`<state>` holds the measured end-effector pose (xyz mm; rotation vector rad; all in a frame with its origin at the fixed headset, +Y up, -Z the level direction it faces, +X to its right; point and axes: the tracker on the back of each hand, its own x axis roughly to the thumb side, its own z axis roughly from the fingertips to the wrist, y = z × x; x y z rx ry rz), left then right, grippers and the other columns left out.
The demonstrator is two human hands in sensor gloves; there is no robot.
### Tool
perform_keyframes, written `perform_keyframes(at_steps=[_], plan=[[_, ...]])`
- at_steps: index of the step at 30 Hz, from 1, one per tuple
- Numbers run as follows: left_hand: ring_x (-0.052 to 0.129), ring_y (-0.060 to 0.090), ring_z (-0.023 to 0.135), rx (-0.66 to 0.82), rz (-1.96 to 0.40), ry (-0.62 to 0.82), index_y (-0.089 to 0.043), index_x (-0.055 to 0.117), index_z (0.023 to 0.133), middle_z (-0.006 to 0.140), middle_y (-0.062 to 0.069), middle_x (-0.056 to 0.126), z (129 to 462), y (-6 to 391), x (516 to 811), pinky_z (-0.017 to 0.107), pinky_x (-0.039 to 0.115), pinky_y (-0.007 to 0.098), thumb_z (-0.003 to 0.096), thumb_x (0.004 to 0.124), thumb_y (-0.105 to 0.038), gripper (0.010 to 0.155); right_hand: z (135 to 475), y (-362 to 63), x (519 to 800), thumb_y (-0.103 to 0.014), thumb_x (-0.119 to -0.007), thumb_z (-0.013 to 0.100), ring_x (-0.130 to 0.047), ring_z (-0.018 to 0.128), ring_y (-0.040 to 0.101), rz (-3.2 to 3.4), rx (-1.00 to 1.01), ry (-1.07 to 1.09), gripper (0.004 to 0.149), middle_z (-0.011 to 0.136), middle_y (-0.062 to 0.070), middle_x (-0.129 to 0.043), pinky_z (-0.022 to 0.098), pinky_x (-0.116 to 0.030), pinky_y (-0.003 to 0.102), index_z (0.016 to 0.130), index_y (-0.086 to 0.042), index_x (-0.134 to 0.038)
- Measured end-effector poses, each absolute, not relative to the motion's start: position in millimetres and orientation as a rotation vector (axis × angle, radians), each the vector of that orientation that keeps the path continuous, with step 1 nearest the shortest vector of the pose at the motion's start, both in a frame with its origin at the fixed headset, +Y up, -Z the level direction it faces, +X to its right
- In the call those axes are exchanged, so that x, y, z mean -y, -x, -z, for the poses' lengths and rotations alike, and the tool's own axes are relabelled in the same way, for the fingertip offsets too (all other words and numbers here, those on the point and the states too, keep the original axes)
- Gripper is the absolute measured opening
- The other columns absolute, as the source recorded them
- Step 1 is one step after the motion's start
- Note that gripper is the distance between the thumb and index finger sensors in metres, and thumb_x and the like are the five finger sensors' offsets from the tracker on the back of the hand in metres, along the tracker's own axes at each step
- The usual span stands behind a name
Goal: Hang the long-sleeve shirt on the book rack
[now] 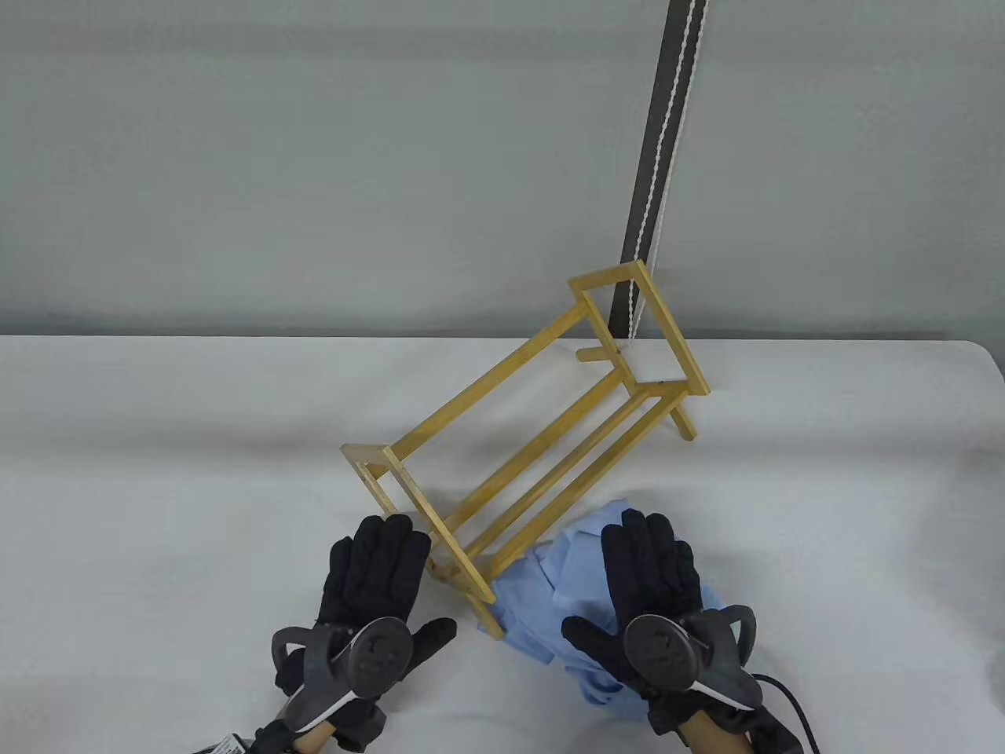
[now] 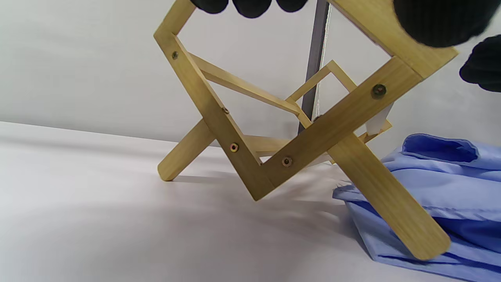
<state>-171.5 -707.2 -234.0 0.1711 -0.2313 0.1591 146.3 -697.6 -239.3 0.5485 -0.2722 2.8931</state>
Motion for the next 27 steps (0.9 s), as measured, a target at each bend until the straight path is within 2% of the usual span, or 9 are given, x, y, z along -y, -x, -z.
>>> perform_keyframes(at_steps=[27], plan=[[0.041, 0.029, 0.124, 0.242, -0.134, -0.184, -0.040, 0.032, 0.117, 0.134, -0.006, 0.035, 229.0, 169.9, 707.2, 0.087, 0.040, 0.050, 0.0334, 0.065, -0.082, 0.099, 240.4, -145.6, 697.9, -0.075, -0.069, 0.046, -0.027, 0.107, 0.053, -2.889, 0.254, -0.552, 0.104, 0.118, 0.028, -0.029, 0.071, -0.034, 0.066, 0.114, -0.009, -0.027]])
